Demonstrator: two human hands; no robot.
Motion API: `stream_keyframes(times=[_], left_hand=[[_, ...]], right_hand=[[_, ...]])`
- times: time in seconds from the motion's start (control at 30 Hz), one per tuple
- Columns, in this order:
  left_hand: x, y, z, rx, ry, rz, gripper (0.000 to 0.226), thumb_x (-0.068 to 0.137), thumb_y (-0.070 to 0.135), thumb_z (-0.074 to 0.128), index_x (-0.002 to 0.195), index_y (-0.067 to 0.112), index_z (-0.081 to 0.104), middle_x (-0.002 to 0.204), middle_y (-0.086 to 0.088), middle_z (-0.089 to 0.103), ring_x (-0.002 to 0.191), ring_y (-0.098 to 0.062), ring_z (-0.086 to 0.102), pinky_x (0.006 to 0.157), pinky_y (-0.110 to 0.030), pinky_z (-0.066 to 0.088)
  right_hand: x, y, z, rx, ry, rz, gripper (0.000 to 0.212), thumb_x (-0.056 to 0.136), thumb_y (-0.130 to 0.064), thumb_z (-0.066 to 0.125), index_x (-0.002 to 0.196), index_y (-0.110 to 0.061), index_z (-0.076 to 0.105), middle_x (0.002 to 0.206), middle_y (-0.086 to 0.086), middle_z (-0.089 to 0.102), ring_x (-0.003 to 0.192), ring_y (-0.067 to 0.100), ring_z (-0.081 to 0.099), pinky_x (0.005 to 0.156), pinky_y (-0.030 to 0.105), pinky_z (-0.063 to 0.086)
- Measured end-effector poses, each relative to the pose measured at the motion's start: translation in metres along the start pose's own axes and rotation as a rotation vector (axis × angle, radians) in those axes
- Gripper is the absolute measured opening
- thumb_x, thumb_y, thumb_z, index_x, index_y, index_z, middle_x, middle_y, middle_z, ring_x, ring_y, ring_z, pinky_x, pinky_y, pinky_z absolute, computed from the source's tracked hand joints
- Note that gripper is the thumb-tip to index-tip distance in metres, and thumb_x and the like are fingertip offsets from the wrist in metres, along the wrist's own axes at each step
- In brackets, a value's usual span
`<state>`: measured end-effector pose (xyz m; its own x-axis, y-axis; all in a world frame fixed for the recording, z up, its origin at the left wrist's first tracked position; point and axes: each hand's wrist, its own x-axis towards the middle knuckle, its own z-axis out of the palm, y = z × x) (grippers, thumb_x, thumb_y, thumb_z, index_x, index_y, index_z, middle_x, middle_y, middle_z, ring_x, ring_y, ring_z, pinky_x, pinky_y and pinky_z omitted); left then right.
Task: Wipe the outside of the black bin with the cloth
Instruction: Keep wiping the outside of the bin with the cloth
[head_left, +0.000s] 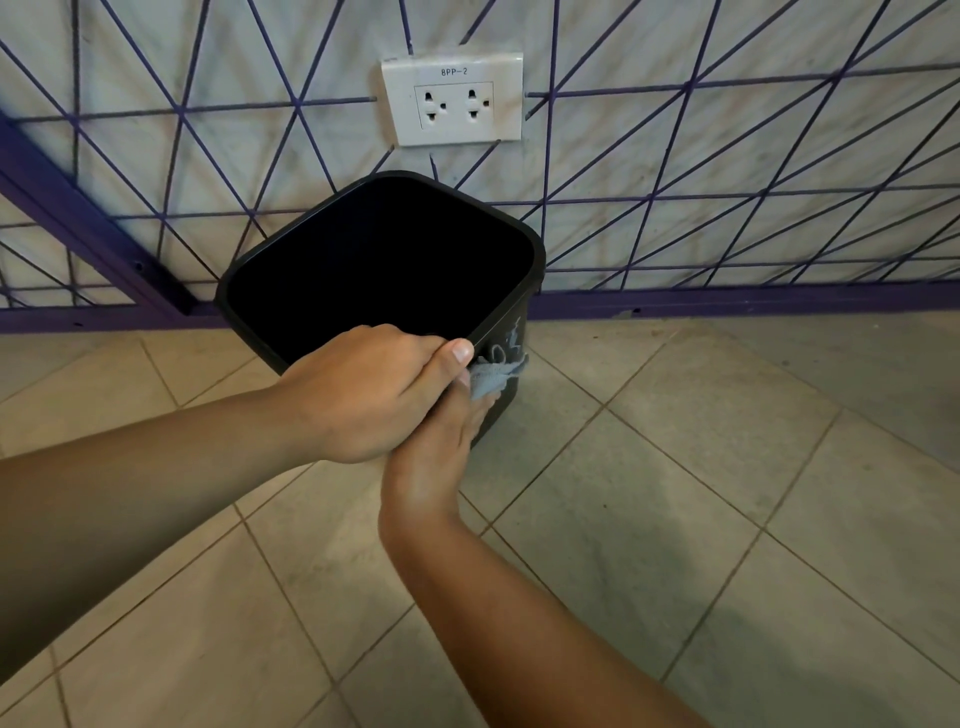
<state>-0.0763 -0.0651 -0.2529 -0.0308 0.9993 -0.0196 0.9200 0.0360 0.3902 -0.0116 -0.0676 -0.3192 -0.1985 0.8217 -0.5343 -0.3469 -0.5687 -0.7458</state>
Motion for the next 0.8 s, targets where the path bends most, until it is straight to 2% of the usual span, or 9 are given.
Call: stream_keyframes(times=[0.17, 0.23, 0.33, 0.37, 0.43, 0.5, 0.63, 0.73, 0.8], left_hand=[[0.003, 0.002, 0.001, -0.004, 0.017, 0.001, 0.044, 0.101, 0.046, 0.025, 0.063, 0.032, 0.043, 0.055, 0.008, 0.049, 0.059, -0.001, 0.055, 0.056, -0.023, 0.033], [0.002, 0.002, 0.0, -0.005, 0.005, 0.006, 0.044, 0.101, 0.046, 0.025, 0.064, 0.035, 0.044, 0.055, 0.009, 0.05, 0.06, 0.001, 0.056, 0.056, -0.021, 0.033], [0.002, 0.001, 0.0, -0.004, 0.003, 0.006, 0.044, 0.102, 0.046, 0.025, 0.065, 0.034, 0.045, 0.056, 0.009, 0.053, 0.06, -0.001, 0.057, 0.055, -0.018, 0.033], [0.003, 0.002, 0.0, 0.004, 0.014, 0.007, 0.044, 0.102, 0.046, 0.024, 0.065, 0.034, 0.044, 0.056, 0.009, 0.052, 0.058, -0.002, 0.057, 0.055, -0.019, 0.033], [0.005, 0.002, 0.001, 0.019, 0.028, 0.004, 0.043, 0.102, 0.047, 0.024, 0.066, 0.034, 0.044, 0.059, 0.008, 0.053, 0.057, -0.004, 0.055, 0.056, -0.021, 0.033], [0.004, 0.001, 0.001, 0.015, 0.015, 0.004, 0.043, 0.101, 0.047, 0.024, 0.066, 0.036, 0.045, 0.06, 0.01, 0.054, 0.06, -0.003, 0.057, 0.056, -0.018, 0.033], [0.004, 0.001, 0.0, -0.004, 0.002, 0.005, 0.043, 0.102, 0.047, 0.025, 0.065, 0.037, 0.045, 0.058, 0.011, 0.053, 0.061, 0.002, 0.057, 0.056, -0.018, 0.033], [0.006, 0.002, 0.001, 0.0, 0.001, -0.009, 0.043, 0.101, 0.049, 0.024, 0.065, 0.036, 0.045, 0.059, 0.011, 0.053, 0.058, -0.003, 0.056, 0.058, -0.024, 0.037], [0.005, 0.0, 0.0, 0.002, -0.015, -0.01, 0.044, 0.101, 0.05, 0.023, 0.068, 0.037, 0.049, 0.061, 0.01, 0.057, 0.059, -0.004, 0.059, 0.057, -0.023, 0.04]], right_hand=[[0.024, -0.003, -0.003, 0.014, 0.1, 0.016, 0.075, 0.118, -0.053, 0.032, 0.181, -0.022, 0.004, 0.19, 0.001, 0.004, 0.176, 0.021, 0.006, 0.143, 0.048, 0.014], [0.011, -0.004, -0.002, 0.006, 0.019, -0.036, 0.075, 0.117, -0.055, 0.034, 0.181, -0.024, 0.01, 0.188, -0.004, 0.009, 0.176, 0.018, 0.008, 0.143, 0.044, 0.018], [-0.002, -0.004, -0.004, -0.017, -0.044, -0.047, 0.066, 0.121, -0.043, 0.031, 0.18, -0.025, 0.009, 0.183, -0.015, 0.006, 0.171, 0.006, 0.013, 0.122, 0.007, 0.039], [0.008, -0.004, -0.005, -0.015, 0.002, -0.04, 0.066, 0.121, -0.041, 0.03, 0.18, -0.024, 0.008, 0.186, -0.009, 0.007, 0.172, 0.011, 0.016, 0.122, 0.01, 0.043], [0.026, -0.004, -0.004, -0.015, 0.075, -0.003, 0.065, 0.122, -0.042, 0.03, 0.18, -0.022, 0.009, 0.189, 0.0, 0.003, 0.176, 0.019, 0.01, 0.141, 0.036, 0.024], [0.02, -0.007, 0.0, -0.027, 0.058, 0.015, 0.067, 0.121, -0.046, 0.03, 0.181, -0.023, 0.011, 0.189, -0.002, 0.002, 0.176, 0.019, 0.006, 0.143, 0.047, 0.014], [0.015, -0.006, 0.0, -0.012, 0.024, -0.008, 0.085, 0.112, -0.063, 0.038, 0.181, -0.024, 0.008, 0.189, -0.003, 0.009, 0.176, 0.019, 0.01, 0.143, 0.048, 0.016], [0.027, -0.008, -0.001, -0.002, 0.095, 0.012, 0.073, 0.117, -0.054, 0.034, 0.18, -0.02, 0.018, 0.189, 0.004, 0.014, 0.175, 0.021, 0.014, 0.142, 0.048, 0.017], [0.007, -0.005, 0.0, -0.028, -0.012, -0.049, 0.085, 0.108, -0.069, 0.037, 0.179, -0.023, 0.022, 0.187, 0.002, 0.022, 0.174, 0.021, 0.018, 0.142, 0.05, 0.02]])
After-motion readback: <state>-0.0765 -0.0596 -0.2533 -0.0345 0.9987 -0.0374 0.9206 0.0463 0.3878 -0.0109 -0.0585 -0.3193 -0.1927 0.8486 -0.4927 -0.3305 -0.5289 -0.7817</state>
